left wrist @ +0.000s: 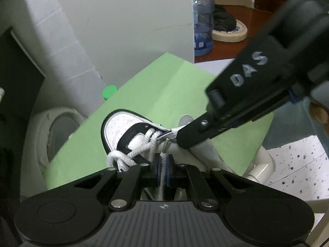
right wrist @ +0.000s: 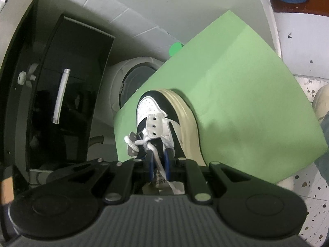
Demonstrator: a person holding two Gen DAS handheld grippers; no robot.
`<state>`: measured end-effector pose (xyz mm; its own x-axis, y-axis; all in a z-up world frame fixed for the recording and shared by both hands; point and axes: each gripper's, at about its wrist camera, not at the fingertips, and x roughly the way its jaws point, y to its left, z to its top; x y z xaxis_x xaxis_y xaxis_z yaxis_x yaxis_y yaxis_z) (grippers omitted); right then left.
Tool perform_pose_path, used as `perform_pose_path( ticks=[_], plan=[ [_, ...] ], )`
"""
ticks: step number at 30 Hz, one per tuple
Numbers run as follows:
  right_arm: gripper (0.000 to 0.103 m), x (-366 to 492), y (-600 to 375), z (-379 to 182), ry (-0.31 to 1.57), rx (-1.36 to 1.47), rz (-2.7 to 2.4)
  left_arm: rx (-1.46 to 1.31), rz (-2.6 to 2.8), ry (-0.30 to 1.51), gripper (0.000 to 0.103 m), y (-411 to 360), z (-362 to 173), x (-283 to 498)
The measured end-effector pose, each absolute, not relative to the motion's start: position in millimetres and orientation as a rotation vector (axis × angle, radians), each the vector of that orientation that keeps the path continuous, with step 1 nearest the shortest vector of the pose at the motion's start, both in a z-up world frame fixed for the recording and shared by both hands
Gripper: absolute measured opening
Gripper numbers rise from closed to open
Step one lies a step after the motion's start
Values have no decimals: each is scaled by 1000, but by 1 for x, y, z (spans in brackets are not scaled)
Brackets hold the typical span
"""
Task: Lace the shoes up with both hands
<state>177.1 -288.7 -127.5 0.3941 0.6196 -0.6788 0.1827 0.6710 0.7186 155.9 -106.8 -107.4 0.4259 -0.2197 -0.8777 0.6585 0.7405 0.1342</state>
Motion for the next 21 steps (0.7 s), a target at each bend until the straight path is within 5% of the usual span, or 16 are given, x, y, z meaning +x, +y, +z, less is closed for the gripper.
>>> perform_pose_path(
  ticks=[21],
  plan=[
    [19,167,-268,-104,1072,555,404,438,-607,908,5,-97,-107,155]
  ],
)
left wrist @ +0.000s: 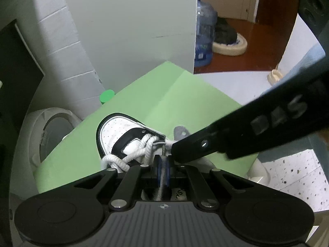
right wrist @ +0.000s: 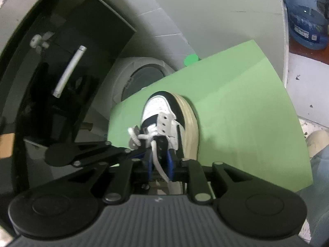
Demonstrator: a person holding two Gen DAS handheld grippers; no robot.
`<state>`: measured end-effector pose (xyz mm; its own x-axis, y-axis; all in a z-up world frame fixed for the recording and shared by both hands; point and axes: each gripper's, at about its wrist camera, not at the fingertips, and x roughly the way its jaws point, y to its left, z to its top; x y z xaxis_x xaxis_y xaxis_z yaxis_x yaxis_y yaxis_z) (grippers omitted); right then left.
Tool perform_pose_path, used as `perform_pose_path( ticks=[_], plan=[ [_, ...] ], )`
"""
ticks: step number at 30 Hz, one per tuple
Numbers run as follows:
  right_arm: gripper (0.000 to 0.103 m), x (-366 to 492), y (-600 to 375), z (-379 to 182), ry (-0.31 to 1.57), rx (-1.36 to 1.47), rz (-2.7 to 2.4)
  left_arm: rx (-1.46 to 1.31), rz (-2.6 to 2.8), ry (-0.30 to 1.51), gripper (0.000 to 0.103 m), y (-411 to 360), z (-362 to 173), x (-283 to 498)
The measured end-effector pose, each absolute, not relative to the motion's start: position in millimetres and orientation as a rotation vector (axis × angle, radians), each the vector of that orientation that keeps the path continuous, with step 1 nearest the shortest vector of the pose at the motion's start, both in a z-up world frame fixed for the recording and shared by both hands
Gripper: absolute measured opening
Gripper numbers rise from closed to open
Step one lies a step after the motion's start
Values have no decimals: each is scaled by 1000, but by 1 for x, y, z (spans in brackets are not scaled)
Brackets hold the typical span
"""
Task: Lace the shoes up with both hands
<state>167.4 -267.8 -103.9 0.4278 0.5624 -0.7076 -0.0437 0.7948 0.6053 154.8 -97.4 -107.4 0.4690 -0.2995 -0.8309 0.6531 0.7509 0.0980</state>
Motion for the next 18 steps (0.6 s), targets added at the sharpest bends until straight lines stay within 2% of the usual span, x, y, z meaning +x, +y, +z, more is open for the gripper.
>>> perform_pose_path(
  ticks=[5,10,14,18],
  plan=[
    [19,164,-288,-95,1004,676,400,435,-615,858,5,-96,-106,149],
    [20,173,-304,-112,1046,796,304,551,-589,816,5,-105,-116,145],
    [20,176,-303,-115,1050,792,289,614,-598,755,5,-111,-119,137],
    [20,176,-302,-117,1060,787,291,528,-614,765,5,-102,-110,139]
  ],
)
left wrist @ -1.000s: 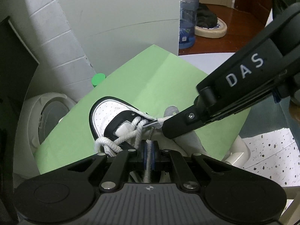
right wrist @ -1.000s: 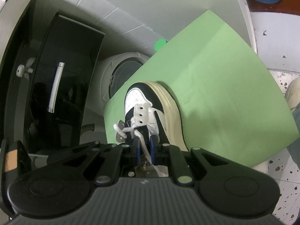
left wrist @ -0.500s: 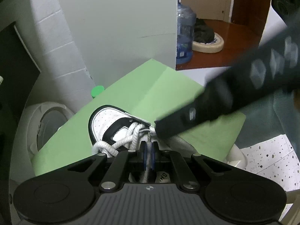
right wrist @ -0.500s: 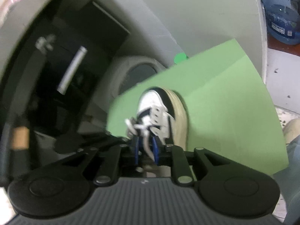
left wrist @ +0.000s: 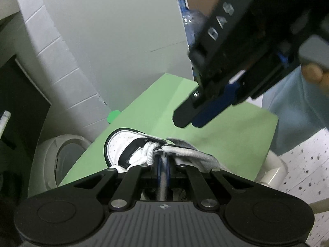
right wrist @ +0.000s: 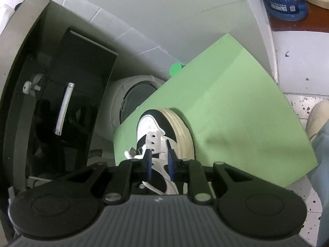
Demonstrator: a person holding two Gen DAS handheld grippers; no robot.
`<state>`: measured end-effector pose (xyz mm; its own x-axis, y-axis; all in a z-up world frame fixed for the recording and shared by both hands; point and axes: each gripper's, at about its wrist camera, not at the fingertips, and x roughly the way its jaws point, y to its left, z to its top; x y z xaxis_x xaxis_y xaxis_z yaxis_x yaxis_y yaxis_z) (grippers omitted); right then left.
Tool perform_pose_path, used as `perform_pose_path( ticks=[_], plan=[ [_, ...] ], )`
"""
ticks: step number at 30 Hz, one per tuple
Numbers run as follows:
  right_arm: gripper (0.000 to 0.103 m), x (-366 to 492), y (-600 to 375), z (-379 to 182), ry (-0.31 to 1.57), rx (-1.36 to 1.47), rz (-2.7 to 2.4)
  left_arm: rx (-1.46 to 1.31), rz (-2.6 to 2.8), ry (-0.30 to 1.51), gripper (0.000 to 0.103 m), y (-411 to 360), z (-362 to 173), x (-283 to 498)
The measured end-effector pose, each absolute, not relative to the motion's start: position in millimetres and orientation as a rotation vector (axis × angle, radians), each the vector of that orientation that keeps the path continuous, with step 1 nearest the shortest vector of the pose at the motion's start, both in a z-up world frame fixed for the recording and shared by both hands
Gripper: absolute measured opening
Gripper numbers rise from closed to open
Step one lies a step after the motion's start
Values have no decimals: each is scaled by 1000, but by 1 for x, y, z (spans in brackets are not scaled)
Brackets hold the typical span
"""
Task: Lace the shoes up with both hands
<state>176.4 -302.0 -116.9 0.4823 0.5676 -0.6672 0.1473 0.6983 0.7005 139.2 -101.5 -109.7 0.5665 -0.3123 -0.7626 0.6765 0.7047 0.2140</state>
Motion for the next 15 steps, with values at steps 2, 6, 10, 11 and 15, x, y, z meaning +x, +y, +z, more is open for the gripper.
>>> perform_pose_path(
  ticks=[2,6,10,11,15],
  plan=[
    [20,177,-301,-118,1061,795,298,435,-624,792,5,-95,-103,145],
    [20,179,-305,-121,1061,835,297,372,-607,822,5,-90,-102,152],
    [20,183,-311,-130,1070,928,289,373,-600,819,5,-95,-103,149],
    [20,186,-310,-132,1071,939,295,367,-598,822,5,-96,-103,149],
    [20,193,-298,-132,1082,897,322,351,-595,828,5,-96,-102,146]
  ],
)
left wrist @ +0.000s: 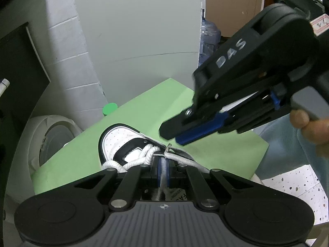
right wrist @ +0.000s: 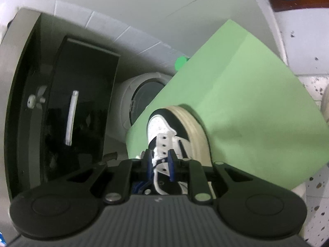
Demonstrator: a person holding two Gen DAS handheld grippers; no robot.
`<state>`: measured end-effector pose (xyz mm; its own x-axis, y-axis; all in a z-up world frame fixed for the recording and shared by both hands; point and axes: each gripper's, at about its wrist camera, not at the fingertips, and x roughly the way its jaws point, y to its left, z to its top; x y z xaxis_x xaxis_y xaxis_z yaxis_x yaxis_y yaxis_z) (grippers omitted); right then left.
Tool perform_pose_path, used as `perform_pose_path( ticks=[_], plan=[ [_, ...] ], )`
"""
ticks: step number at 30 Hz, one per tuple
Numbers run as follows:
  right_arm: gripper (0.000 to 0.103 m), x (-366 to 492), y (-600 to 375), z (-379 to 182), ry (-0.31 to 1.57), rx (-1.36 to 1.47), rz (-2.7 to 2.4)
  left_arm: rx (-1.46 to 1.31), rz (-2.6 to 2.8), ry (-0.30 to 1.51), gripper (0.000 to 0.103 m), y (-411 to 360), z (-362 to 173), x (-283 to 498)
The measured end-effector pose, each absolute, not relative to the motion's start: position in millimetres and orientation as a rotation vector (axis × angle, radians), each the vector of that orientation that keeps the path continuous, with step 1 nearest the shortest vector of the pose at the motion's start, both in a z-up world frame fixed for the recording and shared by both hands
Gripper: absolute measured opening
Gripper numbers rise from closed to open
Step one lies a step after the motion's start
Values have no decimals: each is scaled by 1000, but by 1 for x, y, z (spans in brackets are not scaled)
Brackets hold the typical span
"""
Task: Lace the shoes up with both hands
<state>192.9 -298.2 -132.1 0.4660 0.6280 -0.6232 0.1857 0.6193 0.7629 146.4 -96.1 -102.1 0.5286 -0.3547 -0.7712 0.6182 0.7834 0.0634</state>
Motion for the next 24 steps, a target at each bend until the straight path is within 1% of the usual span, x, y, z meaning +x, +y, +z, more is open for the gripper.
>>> perform_pose_path(
  ticks=[3,4,5,6,9,11,14,15,20,22,24],
  plan=[
    [19,197,-290,-134,1098,846,304,339,-588,837,5,-102,-100,154],
    [15,198,-288,-136,1103,846,301,333,-586,840,4,-101,-99,155],
    [14,199,-287,-136,1101,842,300,328,-585,843,4,-101,-99,155],
    [7,199,-286,-136,1095,832,301,328,-585,844,5,-101,-98,155],
    [4,199,-284,-135,1084,817,297,343,-581,845,5,-105,-97,156],
    [3,198,-289,-137,1087,853,285,352,-576,847,12,-107,-96,156],
    [2,197,-300,-143,1098,945,262,345,-573,854,14,-105,-92,152],
    [0,196,-303,-144,1097,971,253,343,-570,855,15,-104,-91,151],
    [1,196,-311,-139,1065,991,276,319,-563,858,15,-99,-88,147],
    [8,196,-306,-137,1070,949,289,330,-562,855,15,-100,-87,143],
    [9,197,-300,-135,1085,896,307,344,-558,850,15,-99,-90,143]
  ],
)
